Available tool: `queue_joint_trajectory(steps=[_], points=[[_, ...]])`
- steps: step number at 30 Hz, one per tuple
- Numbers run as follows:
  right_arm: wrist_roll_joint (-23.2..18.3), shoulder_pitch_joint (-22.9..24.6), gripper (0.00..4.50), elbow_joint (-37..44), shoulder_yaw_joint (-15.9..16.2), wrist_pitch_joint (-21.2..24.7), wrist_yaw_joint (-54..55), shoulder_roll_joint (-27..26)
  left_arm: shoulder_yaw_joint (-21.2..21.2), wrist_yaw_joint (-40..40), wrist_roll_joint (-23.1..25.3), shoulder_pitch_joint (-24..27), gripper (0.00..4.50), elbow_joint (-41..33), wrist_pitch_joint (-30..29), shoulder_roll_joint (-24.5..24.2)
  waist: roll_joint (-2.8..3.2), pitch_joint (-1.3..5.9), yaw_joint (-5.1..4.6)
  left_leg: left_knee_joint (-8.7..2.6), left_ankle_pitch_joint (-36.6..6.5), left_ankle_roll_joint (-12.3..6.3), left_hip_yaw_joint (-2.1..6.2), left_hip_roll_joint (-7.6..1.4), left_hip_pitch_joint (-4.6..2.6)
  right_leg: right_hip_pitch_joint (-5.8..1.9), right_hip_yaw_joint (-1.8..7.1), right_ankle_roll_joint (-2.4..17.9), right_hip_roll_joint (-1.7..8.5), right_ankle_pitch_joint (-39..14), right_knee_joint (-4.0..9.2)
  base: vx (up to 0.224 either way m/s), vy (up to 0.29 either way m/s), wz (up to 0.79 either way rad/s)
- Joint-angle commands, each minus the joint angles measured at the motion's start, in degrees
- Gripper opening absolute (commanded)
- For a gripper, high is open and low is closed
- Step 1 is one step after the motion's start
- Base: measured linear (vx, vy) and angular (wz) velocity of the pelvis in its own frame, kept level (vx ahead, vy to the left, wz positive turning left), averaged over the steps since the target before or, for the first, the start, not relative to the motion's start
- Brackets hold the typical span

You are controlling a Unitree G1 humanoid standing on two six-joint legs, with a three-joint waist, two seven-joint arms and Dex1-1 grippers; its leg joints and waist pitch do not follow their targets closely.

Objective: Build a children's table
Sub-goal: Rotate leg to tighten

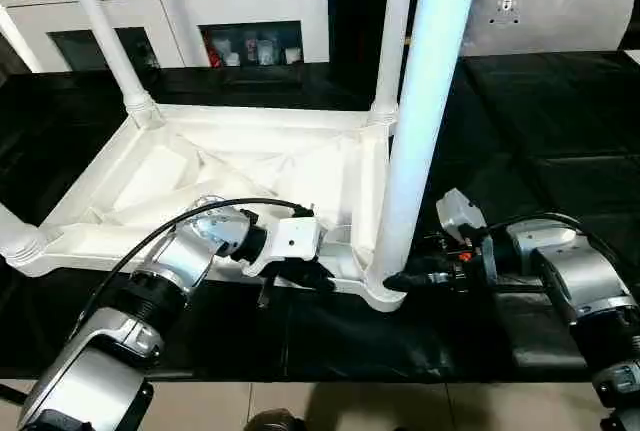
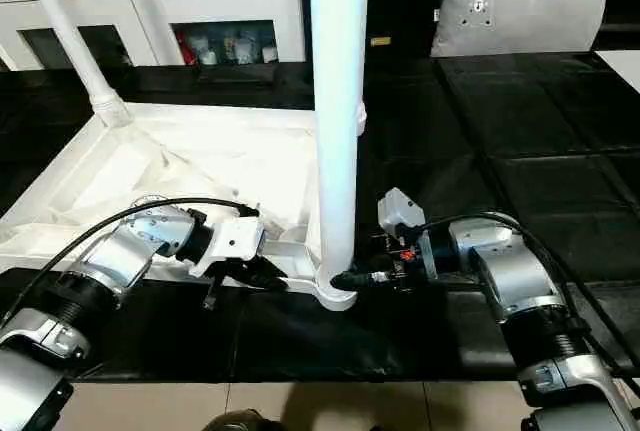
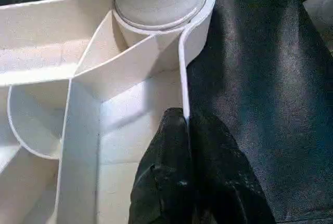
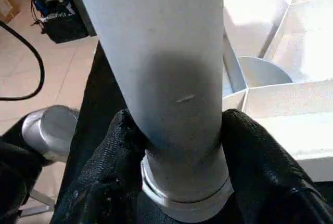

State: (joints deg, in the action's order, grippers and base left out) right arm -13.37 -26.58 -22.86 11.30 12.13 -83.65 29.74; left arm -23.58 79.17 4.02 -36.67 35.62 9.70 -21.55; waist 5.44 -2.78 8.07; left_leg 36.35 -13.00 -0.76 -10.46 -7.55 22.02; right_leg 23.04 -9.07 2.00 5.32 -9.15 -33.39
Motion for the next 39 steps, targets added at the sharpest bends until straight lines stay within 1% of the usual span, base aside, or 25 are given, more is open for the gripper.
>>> queue_joint_trajectory(steps=[1, 2, 4, 6, 7, 9, 10, 11, 13, 14, 16, 17, 19, 20, 21, 22, 24, 27, 28, 31, 32, 34, 35, 36, 39], points=[[-2.2, 0.4, 1.94, 2.4, 0.5, 1.5, -0.6, -1.3, -1.6, 1.4, 0.3, 0.2, 0.0, -1.5, -0.8, 0.2, -1.51, 4.49, -0.26, -4.42, -4.7, -5.25, 2.98, -7.29, -0.88, -3.13, 5.0, 8.4, 6.47, -14.4, 3.35, 0.0, 0.0, 0.0], [-3.3, 1.6, 1.94, 4.3, 0.1, 3.0, 0.8, -2.0, -0.8, 0.2, -0.2, -0.1, 0.0, -1.3, -2.8, 1.0, -1.0, 4.5, -0.23, -4.41, -4.9, -5.07, 3.06, -7.38, -0.92, -3.08, 5.0, 8.7, 6.46, -13.7, 3.2, 0.0, 0.0, 0.0], [-2.9, 2.2, 1.94, 5.5, -0.3, 4.1, 3.6, -2.8, -0.2, -1.2, -0.5, -0.5, 0.0, -1.0, -4.2, 1.9, -1.35, 4.45, -0.29, -4.54, -4.9, -4.92, 3.1, -7.56, -0.97, -3.13, 5.16, 8.8, 6.48, -13.0, 3.25, 0.0, 0.0, 0.0], [-1.4, 2.4, 1.94, 6.7, -1.1, 6.6, 10.3, -4.9, 1.0, -5.1, -0.2, -1.7, 0.0, 0.1, -6.8, 3.5, -0.9, 4.39, -0.39, -4.61, -5.8, -4.24, 3.13, -7.4, -0.97, -3.09, 5.07, 8.8, 6.47, -13.8, 3.4, 0.0, 0.0, 0.0], [-0.6, 2.4, 1.94, 7.1, -1.7, 8.2, 14.5, -6.4, 1.5, -7.5, 0.3, -2.5, 0.0, 1.1, -8.0, 4.5, -1.06, 4.22, -0.58, -4.74, -6.4, -3.92, 3.1, -7.34, -0.95, -3.08, 5.09, 8.5, 6.34, -14.7, 3.61, 0.0, 0.0, 0.0], [1.1, 2.1, 1.94, 7.5, -2.6, 11.5, 21.9, -9.3, 2.2, -11.0, 0.9, -3.8, 0.0, 2.6, -9.7, 6.0, -0.77, 3.82, -1.27, -4.87, -9.7, -1.18, 3.18, -6.56, -1.28, -3.09, 4.77, 6.3, 6.38, -22.9, 4.95, 0.0, 0.0, 0.0], [1.2, 2.1, 1.94, 7.5, -2.6, 11.7, 22.3, -9.5, 2.2, -11.2, 0.9, -3.9, 0.0, 2.6, -9.7, 6.1, -0.89, 3.73, -1.62, -4.94, -10.3, -0.93, 3.17, -6.41, -1.18, -3.11, 4.6, 5.9, 6.25, -24.0, 5.14, 0.0, 0.0, 0.0], [3.4, 1.8, 1.94, 7.3, -3.1, 15.7, 29.9, -12.9, 3.0, -15.8, 1.5, -5.5, 0.0, 4.4, -11.6, 8.4, -0.4, 3.61, -2.39, -5.12, -11.9, -0.29, 3.46, -6.44, -1.15, -3.2, 4.41, 5.0, 6.13, -25.4, 5.44, 0.0, 0.0, 0.0], [5.0, 1.6, 1.94, 7.4, -3.7, 18.0, 35.8, -15.7, 3.4, -19.9, 2.0, -6.9, 0.0, 6.2, -13.1, 10.5, -0.6, 3.39, -3.59, -5.3, -15.5, 1.02, 3.74, -6.29, -1.59, -3.19, 4.0, 4.2, 6.07, -28.1, 5.95, 0.0, 0.0, 0.0], [5.3, 1.6, 1.94, 7.5, -3.9, 18.4, 37.3, -16.4, 3.5, -20.9, 2.2, -7.2, 0.0, 6.6, -13.4, 11.0, -0.3, 3.12, -4.35, -5.47, -17.8, 1.34, 3.85, -6.27, -1.73, -3.28, 3.76, 3.3, 6.07, -29.8, 6.41, 0.0, 0.0, 0.0], [6.9, 1.4, 1.94, 7.6, -4.3, 19.3, 42.5, -18.6, 4.1, -24.8, 2.8, -8.4, 0.0, 8.5, -14.1, 12.8, -0.2, 2.67, -5.57, -5.24, -22.6, 1.88, 3.87, -5.8, -2.72, -2.88, 3.03, 1.7, 5.92, -34.3, 7.5, 0.0, 0.0, 0.0], [8.0, 1.2, 1.94, 7.7, -4.6, 19.7, 46.2, -20.0, 4.5, -27.4, 3.2, -9.3, 0.0, 9.9, -14.4, 14.1, -0.22, 2.54, -6.46, -5.3, -23.7, 2.29, 4.04, -5.59, -2.68, -3.05, 2.67, 0.7, 5.69, -35.3, 7.83, 0.0, 0.0, 0.0], [7.9, 0.1, 1.94, 6.4, -7.0, 20.5, 52.9, -23.5, 5.3, -32.9, 4.1, -11.0, 0.0, 12.5, -14.0, 16.5, 0.08, 2.51, -7.71, -5.52, -25.5, 2.46, 4.34, -5.73, -3.1, -3.14, 2.12, 0.1, 5.55, -34.7, 8.33, 0.0, 0.0, 0.0], [7.6, -0.6, 1.94, 5.6, -9.4, 20.7, 57.4, -26.3, 6.2, -36.1, 4.4, -12.4, 0.0, 14.4, -13.8, 18.7, 0.23, 2.77, -8.05, -5.66, -26.3, 2.61, 4.66, -5.9, -3.23, -3.57, 1.89, 0.0, 5.73, -33.1, 8.29, 0.0, 0.0, 0.0], [7.6, -0.6, 1.94, 5.6, -9.4, 20.7, 57.5, -26.3, 6.2, -36.2, 4.4, -12.4, 0.0, 14.5, -13.8, 18.7, 0.28, 2.85, -8.32, -5.77, -26.2, 2.59, 4.76, -5.98, -3.09, -3.74, 1.93, 0.2, 5.84, -31.8, 8.17, 0.0, 0.0, 0.0], [8.2, -0.6, 2.47, 5.5, -9.5, 20.0, 58.4, -26.6, 5.9, -36.7, 4.8, -12.8, 0.0, 15.0, -13.3, 19.1, 0.26, 3.2, -8.4, -6.01, -24.1, 2.05, 4.81, -6.08, -2.5, -4.15, 2.45, 0.7, 6.15, -28.4, 7.82, 0.0, 0.0, 0.0], [8.9, -0.3, 2.68, 5.6, -9.1, 18.0, 58.4, -26.1, 5.2, -36.5, 5.5, -12.9, 0.0, 15.3, -12.8, 18.9, 0.31, 3.75, -8.11, -6.09, -17.4, 0.62, 4.74, -6.5, -1.24, -4.61, 3.6, 4.0, 6.87, -19.1, 6.43, 0.0, 0.0, 0.0], [10.1, 1.4, 2.99, 7.3, -8.8, 15.3, 57.2, -23.7, 5.1, -35.3, 5.6, -12.5, 0.0, 15.7, -11.5, 17.8, 0.0, 4.25, -7.53, -5.56, -10.5, -1.64, 4.05, -6.52, -1.07, -4.65, 4.21, 8.5, 7.03, -9.8, 4.94, 0.017, -0.005, 0.01], [9.5, 2.2, 2.99, 8.3, -9.6, 15.8, 56.6, -23.0, 5.1, -34.9, 5.9, -12.5, 0.0, 16.1, -10.6, 17.2, -0.3, 4.35, -7.45, -5.38, -9.0, -2.3, 3.92, -6.4, -0.92, -4.73, 4.29, 9.0, 7.11, -8.3, 4.7, 0.052, -0.028, 0.03], [9.2, 3.6, 3.36, 10.4, -10.1, 16.6, 55.5, -21.5, 4.8, -34.2, 6.5, -12.5, 0.0, 17.2, -8.2, 16.2, -0.33, 4.84, -6.47, -4.59, -1.8, -6.44, 3.75, -6.33, -0.44, -4.78, 4.46, 10.3, 6.95, -1.0, 3.26, 0.017, -0.009, 0.01], [8.8, 5.0, 3.42, 12.1, -10.2, 17.4, 54.8, -20.6, 4.9, -35.0, 6.8, -12.6, 0.0, 18.1, -7.4, 15.9, -0.53, 4.7, -6.02, -4.51, -1.1, -7.42, 3.66, -6.34, -0.36, -4.62, 4.46, 10.2, 6.89, -0.9, 3.21, 0.0, 0.0, 0.0], [7.9, 6.5, 3.56, 13.7, -10.5, 18.2, 53.9, -19.7, 5.0, -35.6, 7.1, -12.6, 0.0, 18.5, -6.5, 15.5, -0.48, 4.58, -5.24, -4.46, -2.0, -7.68, 3.49, -6.45, -0.38, -4.6, 4.43, 9.4, 7.01, -4.0, 3.6, 0.0, 0.0, 0.0], [6.8, 8.3, 3.56, 15.6, -11.2, 18.0, 52.8, -18.9, 5.5, -36.0, 6.6, -12.1, 0.0, 18.1, -5.2, 15.4, -0.3, 4.44, -4.92, -4.65, -3.5, -7.19, 3.52, -6.65, -0.48, -4.45, 4.3, 8.6, 6.9, -7.1, 3.99, 0.0, 0.0, 0.0], [6.6, 8.9, 3.87, 16.3, -11.4, 18.0, 52.5, -18.5, 6.1, -36.0, 6.0, -11.8, 0.0, 17.8, -4.6, 15.5, -0.36, 4.43, -4.77, -4.74, -5.0, -6.32, 3.57, -6.77, -0.68, -4.33, 4.29, 7.9, 6.86, -9.5, 4.23, 0.0, 0.0, 0.0], [7.0, 11.7, 3.93, 19.6, -11.3, 15.5, 51.4, -16.7, 8.9, -35.4, 2.4, -10.4, 0.0, 14.6, -4.2, 16.6, -0.48, 4.34, -4.9, -4.92, -6.6, -5.17, 3.61, -6.74, -0.7, -4.1, 4.29, 7.1, 6.77, -11.7, 4.55, 0.0, 0.0, 0.0]])
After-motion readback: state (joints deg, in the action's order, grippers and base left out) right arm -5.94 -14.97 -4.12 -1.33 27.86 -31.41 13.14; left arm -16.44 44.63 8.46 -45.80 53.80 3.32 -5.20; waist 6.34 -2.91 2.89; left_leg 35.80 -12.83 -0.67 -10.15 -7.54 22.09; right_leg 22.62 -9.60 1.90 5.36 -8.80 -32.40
